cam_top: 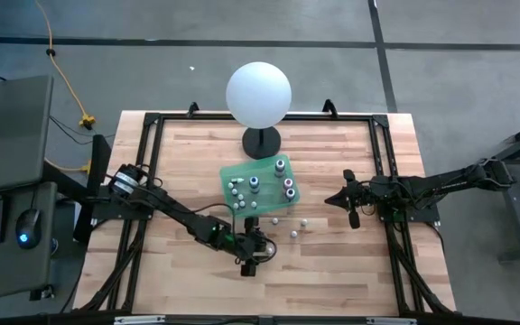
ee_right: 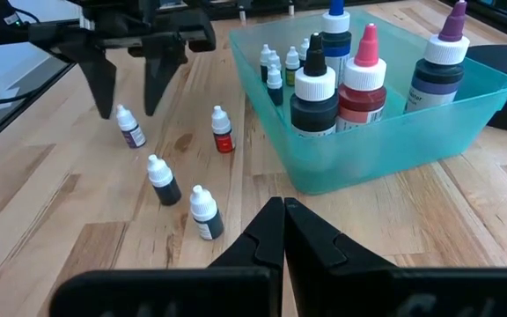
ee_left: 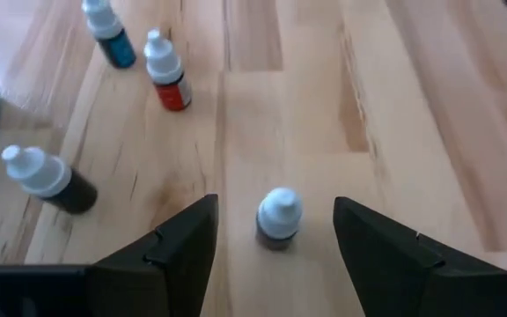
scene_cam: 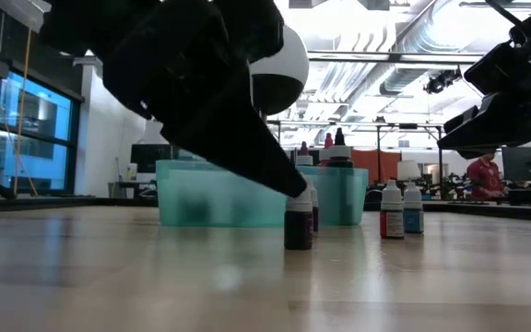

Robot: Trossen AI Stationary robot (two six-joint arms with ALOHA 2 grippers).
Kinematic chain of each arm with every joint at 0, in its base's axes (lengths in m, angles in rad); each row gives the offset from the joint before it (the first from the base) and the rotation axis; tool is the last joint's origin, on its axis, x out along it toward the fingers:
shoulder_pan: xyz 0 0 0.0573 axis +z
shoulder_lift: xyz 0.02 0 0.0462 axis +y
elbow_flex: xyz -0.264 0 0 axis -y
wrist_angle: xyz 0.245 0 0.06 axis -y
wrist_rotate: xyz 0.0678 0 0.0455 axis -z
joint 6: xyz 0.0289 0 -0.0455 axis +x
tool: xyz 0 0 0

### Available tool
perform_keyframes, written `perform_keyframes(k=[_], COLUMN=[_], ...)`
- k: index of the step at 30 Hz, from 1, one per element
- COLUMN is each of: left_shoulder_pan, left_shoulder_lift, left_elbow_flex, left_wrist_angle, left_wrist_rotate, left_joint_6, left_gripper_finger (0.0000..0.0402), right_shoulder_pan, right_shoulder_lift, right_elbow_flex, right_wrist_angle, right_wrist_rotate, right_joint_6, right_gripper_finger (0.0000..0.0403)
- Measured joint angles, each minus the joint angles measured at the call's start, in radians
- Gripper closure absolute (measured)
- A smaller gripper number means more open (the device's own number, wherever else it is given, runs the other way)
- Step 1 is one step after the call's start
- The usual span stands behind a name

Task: Pick & Place food coloring
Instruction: Put the small purple food coloring bottle into the bin

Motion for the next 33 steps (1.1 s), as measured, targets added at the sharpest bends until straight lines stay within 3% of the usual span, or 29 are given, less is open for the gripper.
perform_keyframes(k=[12, 25, 33], left_shoulder_pan=[0.015, 0.015, 0.013], left_shoulder_lift=[0.000, 0.000, 0.000], left_elbow_flex=[-0.001, -0.001, -0.001], left_wrist_angle=[-0.002, -0.002, 0.000], left_wrist_rotate=[0.032, 0.076, 0.076], left_joint_6=[0.000, -0.001, -0.004], left_gripper_finger=[0.0181, 0.0257, 0.0271], right_shoulder_pan=[0.000, 0.000, 0.000], right_shoulder_lift=[0.000, 0.000, 0.000], right_elbow_flex=[0.000, 0.000, 0.000], right_wrist_angle=[0.000, 0.000, 0.000], right_wrist_rotate=[0.000, 0.000, 0.000], right_joint_6=[0.000, 0.000, 0.000], right_gripper_finger=[0.0401, 0.0400, 0.0400])
